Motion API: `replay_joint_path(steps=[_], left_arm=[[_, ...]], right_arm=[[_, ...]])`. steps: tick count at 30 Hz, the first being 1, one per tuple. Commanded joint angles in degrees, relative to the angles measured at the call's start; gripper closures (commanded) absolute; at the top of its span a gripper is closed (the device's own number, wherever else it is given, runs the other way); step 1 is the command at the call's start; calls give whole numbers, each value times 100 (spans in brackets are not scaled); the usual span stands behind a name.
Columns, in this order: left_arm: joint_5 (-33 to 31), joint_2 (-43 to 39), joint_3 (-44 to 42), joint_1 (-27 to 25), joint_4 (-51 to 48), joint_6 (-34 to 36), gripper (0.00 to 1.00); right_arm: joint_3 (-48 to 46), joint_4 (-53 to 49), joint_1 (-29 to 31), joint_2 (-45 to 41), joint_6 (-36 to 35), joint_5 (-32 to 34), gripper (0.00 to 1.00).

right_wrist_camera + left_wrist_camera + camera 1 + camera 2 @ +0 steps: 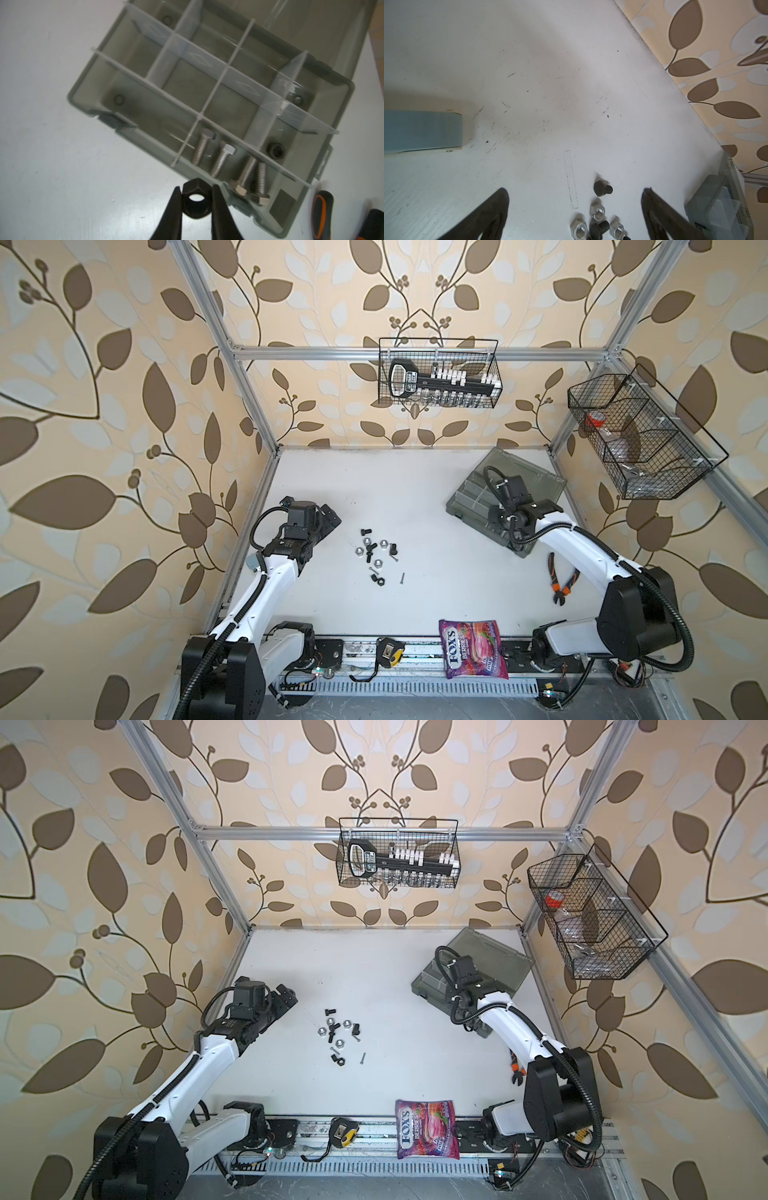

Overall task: Sort the screws and nuts into containers
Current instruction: 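Carry the black nut into the same compartment and release it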

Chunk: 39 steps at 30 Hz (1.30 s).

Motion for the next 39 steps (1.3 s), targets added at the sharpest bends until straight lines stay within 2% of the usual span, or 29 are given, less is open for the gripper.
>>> replay_joint_path(steps=[1, 5, 12, 27, 30, 39], left_arm=[[-51, -62, 129, -19, 68, -7, 1], [-25, -55, 138, -26, 77, 5, 1], [-21, -64, 138, -26, 66, 16, 1], [19, -2, 146, -21, 92, 18, 1], [6, 5, 147, -19, 92, 17, 1], [5, 33, 164, -23, 93, 26, 1]], right_arm=[[-212, 304, -521, -232, 182, -105, 98], [-323, 632, -1053, -250, 252, -287, 97], [-364, 852, -1547, -8, 235, -359, 96], [-474, 1213, -1795, 697, 235, -518, 89], [-467, 1242, -1805, 805, 259, -520, 85], [-468, 1220, -1812, 768, 278, -500, 62]])
